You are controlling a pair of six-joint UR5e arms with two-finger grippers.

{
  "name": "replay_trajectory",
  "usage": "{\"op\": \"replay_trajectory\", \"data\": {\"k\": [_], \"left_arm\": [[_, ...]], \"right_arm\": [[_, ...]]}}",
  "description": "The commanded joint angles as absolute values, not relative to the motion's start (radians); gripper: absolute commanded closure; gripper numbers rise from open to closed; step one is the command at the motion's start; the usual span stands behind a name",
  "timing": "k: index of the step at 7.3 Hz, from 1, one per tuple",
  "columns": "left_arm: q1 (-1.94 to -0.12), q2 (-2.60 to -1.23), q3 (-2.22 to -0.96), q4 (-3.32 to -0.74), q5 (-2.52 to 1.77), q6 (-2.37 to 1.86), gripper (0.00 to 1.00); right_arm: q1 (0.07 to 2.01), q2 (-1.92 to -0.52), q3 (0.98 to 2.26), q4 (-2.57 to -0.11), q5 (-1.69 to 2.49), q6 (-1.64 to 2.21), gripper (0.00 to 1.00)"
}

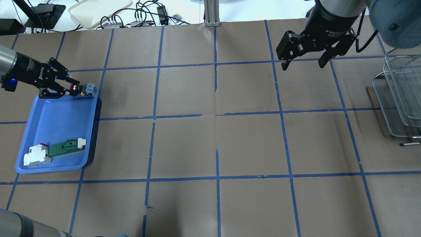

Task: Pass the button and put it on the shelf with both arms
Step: 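Lift the button with left gripper while the right gripper approaches it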

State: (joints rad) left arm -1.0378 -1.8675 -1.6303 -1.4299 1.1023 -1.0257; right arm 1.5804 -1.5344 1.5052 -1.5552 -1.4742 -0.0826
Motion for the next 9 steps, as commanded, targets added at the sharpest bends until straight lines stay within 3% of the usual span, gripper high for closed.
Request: {"op": "replay_trajectory", "data": {"k": [1,4,9], "left_arm": [[-1.225,-1.798,-1.641,-1.436,1.047,-1.196,1.0],[-1.48,-1.755,-1.632,-1.41,1.006,-1.478,1.0],[-1.683,-1.698,-1.64,-1.327,0.982,-1.738,1.0]], "right_arm": [[1.61,-1.534,1.503,-1.563,-1.41,-0.17,0.0],[1.632,-1.546,1.505,-1.56,-1.379,-0.356,0.0],[1.647,-1.594,1.517,-1.56,-1.313,-0.898,0.0]]}}
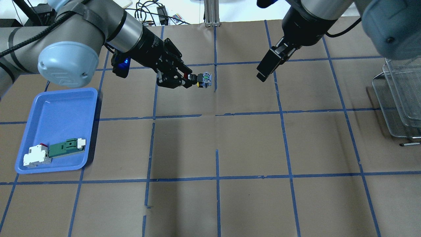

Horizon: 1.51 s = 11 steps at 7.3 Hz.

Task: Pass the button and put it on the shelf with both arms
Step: 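Lift the button with left gripper while the right gripper approaches it, then close the right gripper on the button's red cap beside the left gripper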

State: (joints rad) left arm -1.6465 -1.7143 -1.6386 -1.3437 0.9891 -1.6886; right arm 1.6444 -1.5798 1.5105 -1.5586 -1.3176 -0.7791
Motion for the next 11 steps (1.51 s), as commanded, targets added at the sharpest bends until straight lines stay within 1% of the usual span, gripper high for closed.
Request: {"op": "replay_trajectory", "data": {"k": [1,3,4,7,11], "left_arm": [[-1.721,-1.691,-1.64,-1.319,0.964,-1.787,1.0],[-1.787,-1.681,-1.638,-1.264,0.962,-1.882,1.0],[-1.798,-1.681,-1.638,-1.237,0.959,-1.913,1.0],[-1.801,-1.678,-1.64,-1.235,0.928,-1.919,1.0],[-1.801,-1.672,-1.64,-1.235,0.927,-1.919,1.0]], "right_arm": [[1.647,-1.607,1.523,-1.557,-1.296,-1.069,0.0],[1.647,-1.608,1.568,-1.555,-1.246,-1.239,0.0],[1.643,-1.606,1.572,-1.552,-1.223,-1.378,0.0],[1.632,-1.605,1.578,-1.557,-1.174,-1.521,0.0],[1.638,-1.609,1.582,-1.566,-1.164,-1.411,0.0]]}}
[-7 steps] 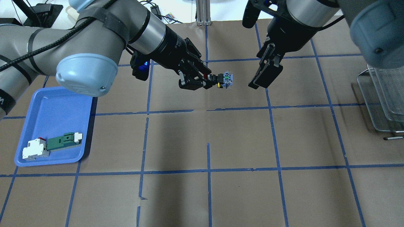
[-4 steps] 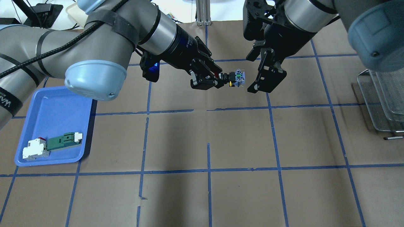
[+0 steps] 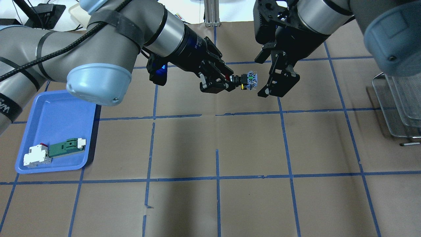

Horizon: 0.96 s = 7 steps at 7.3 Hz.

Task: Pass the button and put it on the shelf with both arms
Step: 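Close the right gripper on the button's red cap beside the left gripper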

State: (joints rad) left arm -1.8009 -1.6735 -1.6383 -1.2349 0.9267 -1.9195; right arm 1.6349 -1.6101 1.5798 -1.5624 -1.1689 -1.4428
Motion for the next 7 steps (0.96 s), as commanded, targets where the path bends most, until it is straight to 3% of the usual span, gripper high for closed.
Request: {"op": "replay_trajectory", "data": {"k": [1,7], "left_arm": [[-1.801,-1.672,-1.64,-1.235,0.925,-1.921,1.0],[-1.801,-1.664,-1.635,-1.235,0.925,-1.925,1.0]], "right_arm": [[1.64,-1.606,1.582,-1.568,-1.142,-1.401,0.0],[1.644,-1.571,1.582,-1.591,-1.114,-1.394,0.0]]}}
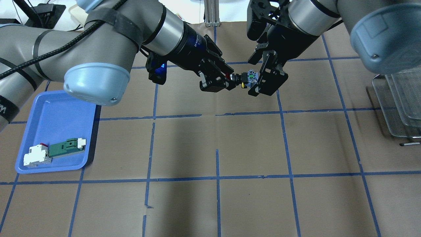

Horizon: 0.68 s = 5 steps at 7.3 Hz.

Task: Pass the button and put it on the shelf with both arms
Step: 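Close the right gripper on the button's red cap beside the left gripper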

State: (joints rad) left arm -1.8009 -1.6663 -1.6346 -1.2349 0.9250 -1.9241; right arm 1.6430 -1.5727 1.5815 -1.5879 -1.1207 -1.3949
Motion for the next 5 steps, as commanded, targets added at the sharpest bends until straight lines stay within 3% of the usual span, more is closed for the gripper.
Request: {"op": "replay_trajectory", "data": {"k": [1,2,4,5], "left_arm": [[-1.801,-1.664,-1.637,-1.235,0.925,-1.925,1.0],[-1.801,-1.663,-1.637,-1.235,0.925,-1.927,1.0],[-1.801,-1.661,-1.638,-1.235,0.925,-1.927,1.0],[-1.801,-1.66,-1.638,-1.235,0.925,-1.927,1.0]], "right_arm": [[1.644,-1.571,1.583,-1.589,-1.112,-1.385,0.01],[1.644,-1.569,1.585,-1.588,-1.117,-1.384,0.15],[1.643,-1.569,1.585,-1.589,-1.118,-1.382,0.27],[1.644,-1.571,1.583,-1.597,-1.118,-1.384,0.56]]}}
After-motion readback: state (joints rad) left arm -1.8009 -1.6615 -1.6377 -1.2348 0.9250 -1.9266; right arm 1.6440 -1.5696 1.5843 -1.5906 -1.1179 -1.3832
